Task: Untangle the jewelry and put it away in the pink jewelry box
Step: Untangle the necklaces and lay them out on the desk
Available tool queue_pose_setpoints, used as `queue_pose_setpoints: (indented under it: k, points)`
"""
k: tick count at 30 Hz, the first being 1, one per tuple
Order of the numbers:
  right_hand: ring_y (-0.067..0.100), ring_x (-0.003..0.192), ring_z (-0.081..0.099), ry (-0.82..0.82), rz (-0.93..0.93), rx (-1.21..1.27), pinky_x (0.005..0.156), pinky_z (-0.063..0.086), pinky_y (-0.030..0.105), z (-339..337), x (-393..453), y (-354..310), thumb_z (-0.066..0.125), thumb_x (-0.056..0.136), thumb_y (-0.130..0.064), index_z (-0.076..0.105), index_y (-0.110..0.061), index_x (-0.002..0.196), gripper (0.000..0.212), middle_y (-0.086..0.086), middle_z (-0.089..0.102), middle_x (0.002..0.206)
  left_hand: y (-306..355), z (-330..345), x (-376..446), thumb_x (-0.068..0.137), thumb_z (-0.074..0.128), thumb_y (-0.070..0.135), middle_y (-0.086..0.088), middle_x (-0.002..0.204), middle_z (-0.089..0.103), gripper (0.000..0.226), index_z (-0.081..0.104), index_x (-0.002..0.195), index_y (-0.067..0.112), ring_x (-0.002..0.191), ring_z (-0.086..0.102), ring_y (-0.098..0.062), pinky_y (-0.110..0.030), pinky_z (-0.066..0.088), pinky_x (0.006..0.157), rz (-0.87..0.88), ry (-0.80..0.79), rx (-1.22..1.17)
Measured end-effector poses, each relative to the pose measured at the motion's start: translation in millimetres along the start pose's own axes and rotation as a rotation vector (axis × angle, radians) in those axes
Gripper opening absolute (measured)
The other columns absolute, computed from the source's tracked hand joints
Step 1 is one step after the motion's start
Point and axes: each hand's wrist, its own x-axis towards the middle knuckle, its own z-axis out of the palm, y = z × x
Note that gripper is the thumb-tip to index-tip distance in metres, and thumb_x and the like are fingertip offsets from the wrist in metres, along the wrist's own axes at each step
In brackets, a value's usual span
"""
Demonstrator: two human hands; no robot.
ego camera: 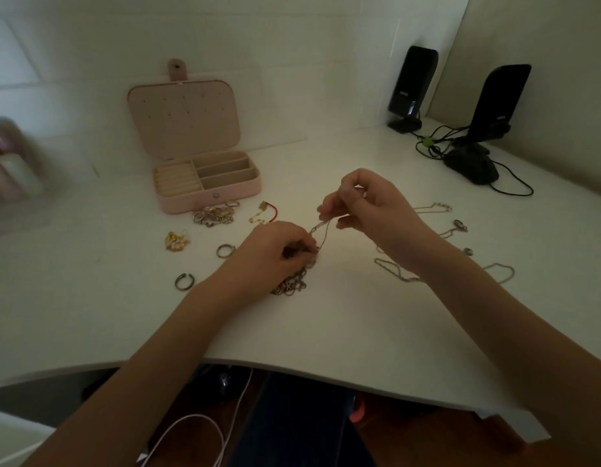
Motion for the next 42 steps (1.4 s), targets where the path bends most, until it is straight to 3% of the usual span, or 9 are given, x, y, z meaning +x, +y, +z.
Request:
queue_pose_setpoints:
  k: [3, 6, 12, 17, 20, 24, 30, 34, 42]
  points:
    - [0.012, 0.068, 0.066, 0.069, 0.007, 0.098, 0.063, 0.053, 0.022, -5, 0, -5, 0.037, 0.101, -0.011, 0.045, -0.011, 0.086, 0.016, 0.004, 0.065, 0.075, -1, -1, -3, 0.082, 0.068, 0.017, 0.005, 0.099, 0.067, 0.015, 0.067, 0.098, 0.016, 0.089, 0.06, 0.001, -0.008, 0.047, 0.076, -0.062, -0.013, -0.053]
    - [0.011, 0.061, 0.061, 0.122, -0.005, 0.126, 0.064, 0.054, 0.022, -13, -1, -11, 0.038, 0.1, -0.011, 0.045, -0.011, 0.087, 0.016, 0.006, 0.058, 0.072, 0, -1, -5, 0.083, 0.068, 0.021, 0.009, 0.102, 0.063, 0.021, 0.061, 0.102, 0.02, 0.083, 0.052, 0.015, 0.002, 0.038, 0.069, -0.087, -0.017, -0.063]
    - [0.013, 0.061, 0.059, 0.139, -0.012, -0.059, 0.064, 0.054, 0.024, -31, -2, -9, 0.048, 0.097, -0.014, 0.051, -0.011, 0.088, 0.01, 0.003, 0.058, 0.069, -1, -3, -6, 0.083, 0.066, 0.026, 0.011, 0.114, 0.058, 0.035, 0.053, 0.116, 0.023, 0.101, 0.049, 0.002, 0.002, 0.032, 0.079, -0.075, -0.04, 0.006]
    - [0.007, 0.068, 0.066, -0.108, 0.031, -0.421, 0.061, 0.05, 0.017, -25, -6, 5, 0.059, 0.09, -0.019, 0.057, -0.01, 0.086, 0.011, -0.001, 0.068, 0.075, -4, -1, -7, 0.083, 0.065, 0.03, 0.004, 0.116, 0.056, 0.042, 0.048, 0.121, 0.023, 0.108, 0.048, -0.011, -0.018, 0.033, 0.085, -0.074, -0.042, 0.086]
    - [-0.003, 0.076, 0.061, -0.18, 0.014, -0.666, 0.063, 0.044, 0.007, -20, -5, 16, 0.066, 0.085, -0.029, 0.061, -0.022, 0.082, 0.01, -0.01, 0.067, 0.083, -6, -1, -9, 0.083, 0.065, 0.035, 0.004, 0.12, 0.054, 0.047, 0.045, 0.124, 0.024, 0.111, 0.045, -0.009, -0.018, 0.032, 0.087, -0.09, -0.052, 0.084]
    - [0.0, 0.08, 0.058, -0.18, -0.046, -0.76, 0.067, 0.044, 0.012, -12, 0, 18, 0.07, 0.082, -0.032, 0.063, -0.027, 0.089, 0.011, -0.014, 0.062, 0.094, -6, -2, -12, 0.082, 0.063, 0.042, 0.008, 0.125, 0.048, 0.053, 0.041, 0.128, 0.028, 0.116, 0.041, -0.007, -0.02, 0.03, 0.093, -0.117, -0.067, 0.072]
    - [0.007, 0.076, 0.051, -0.19, -0.017, -0.952, 0.071, 0.048, 0.028, 13, 13, 23, 0.066, 0.082, -0.042, 0.059, -0.024, 0.102, 0.028, -0.007, 0.054, 0.097, -13, -3, -12, 0.081, 0.064, 0.043, 0.01, 0.102, 0.048, 0.033, 0.055, 0.105, 0.022, 0.102, 0.041, -0.01, -0.022, 0.031, 0.082, -0.158, 0.124, 0.15]
    - [0.0, 0.07, 0.044, -0.269, -0.041, -0.879, 0.062, 0.037, 0.007, 20, 17, 24, 0.067, 0.085, -0.03, 0.06, -0.019, 0.104, 0.023, -0.003, 0.05, 0.097, -17, -3, -12, 0.081, 0.067, 0.037, 0.005, 0.095, 0.049, 0.022, 0.06, 0.092, 0.02, 0.099, 0.041, -0.015, -0.023, 0.029, 0.081, -0.145, 0.113, 0.154]
    - [-0.002, 0.068, 0.042, -0.32, -0.053, -0.827, 0.062, 0.033, 0.003, 26, 15, 27, 0.07, 0.082, -0.028, 0.059, -0.02, 0.095, 0.019, -0.011, 0.045, 0.084, -18, -5, -8, 0.085, 0.063, 0.023, 0.004, 0.086, 0.052, 0.006, 0.057, 0.086, 0.02, 0.087, 0.048, -0.015, -0.021, 0.032, 0.07, -0.136, 0.105, 0.106]
